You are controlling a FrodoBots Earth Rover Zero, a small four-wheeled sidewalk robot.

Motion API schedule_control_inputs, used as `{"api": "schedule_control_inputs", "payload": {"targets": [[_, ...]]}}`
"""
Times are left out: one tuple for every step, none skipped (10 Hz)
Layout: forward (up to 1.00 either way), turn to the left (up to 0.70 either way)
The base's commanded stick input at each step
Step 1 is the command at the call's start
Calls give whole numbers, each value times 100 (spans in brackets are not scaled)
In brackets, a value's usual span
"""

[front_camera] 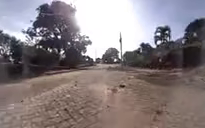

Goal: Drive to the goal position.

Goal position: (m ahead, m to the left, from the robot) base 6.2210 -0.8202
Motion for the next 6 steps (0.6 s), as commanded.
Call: {"api": "schedule_control_inputs", "payload": {"targets": [[100, 0], [100, 0], [100, 0], [100, 0], [100, 0], [100, 0]]}}
